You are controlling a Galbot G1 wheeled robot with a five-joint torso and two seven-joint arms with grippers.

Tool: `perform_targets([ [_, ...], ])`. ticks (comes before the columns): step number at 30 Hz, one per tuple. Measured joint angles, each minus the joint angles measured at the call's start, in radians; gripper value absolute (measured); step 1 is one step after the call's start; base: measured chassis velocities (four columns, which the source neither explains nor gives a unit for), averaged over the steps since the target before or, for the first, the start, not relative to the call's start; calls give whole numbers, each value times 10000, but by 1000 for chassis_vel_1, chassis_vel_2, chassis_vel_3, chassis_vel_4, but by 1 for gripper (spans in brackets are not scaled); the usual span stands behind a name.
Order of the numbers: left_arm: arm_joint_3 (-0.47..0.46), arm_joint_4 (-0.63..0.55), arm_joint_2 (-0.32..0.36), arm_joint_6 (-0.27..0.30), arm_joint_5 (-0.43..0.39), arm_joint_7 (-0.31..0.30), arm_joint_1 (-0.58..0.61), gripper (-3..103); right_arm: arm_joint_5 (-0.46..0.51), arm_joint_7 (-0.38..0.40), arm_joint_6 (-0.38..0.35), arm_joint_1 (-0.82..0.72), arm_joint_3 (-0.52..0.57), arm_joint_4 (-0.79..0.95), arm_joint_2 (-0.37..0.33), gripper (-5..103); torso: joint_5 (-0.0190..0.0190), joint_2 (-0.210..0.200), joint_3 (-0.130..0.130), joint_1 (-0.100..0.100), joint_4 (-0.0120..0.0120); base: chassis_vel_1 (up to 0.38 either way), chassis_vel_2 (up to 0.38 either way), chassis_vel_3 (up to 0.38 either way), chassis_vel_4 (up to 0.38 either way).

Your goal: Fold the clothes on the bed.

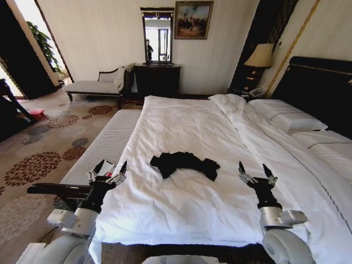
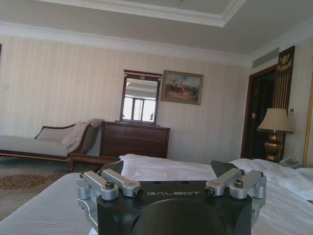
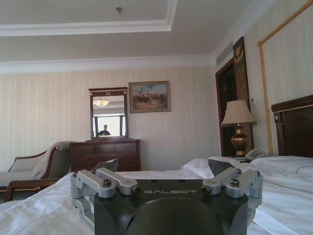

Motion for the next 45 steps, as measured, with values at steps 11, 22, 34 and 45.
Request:
perform_targets([
  [11, -84, 0, -56, 241, 167, -375, 140, 100, 220, -134, 355, 552, -450, -310, -286, 100, -3, -1, 2, 3, -2, -23, -14, 8, 6],
  [22, -86, 0, -422, 253, 428, -378, 361, 100, 306, 89, 260, 1047, -759, -689, -615, 100, 5, -1, 2, 2, -2, 0, 0, 0, 0],
  [34, 62, -1, -665, 453, 488, -378, 421, 100, 439, 47, 384, 1715, -1150, -1218, -1217, 100, 4, -1, 1, 2, -3, 0, 0, 0, 0],
  [45, -394, 0, -865, 738, 412, -412, 944, 100, 760, 271, 257, 3842, -3016, -2689, -1876, 100, 4, -1, 2, 2, 4, 0, 0, 0, 0],
])
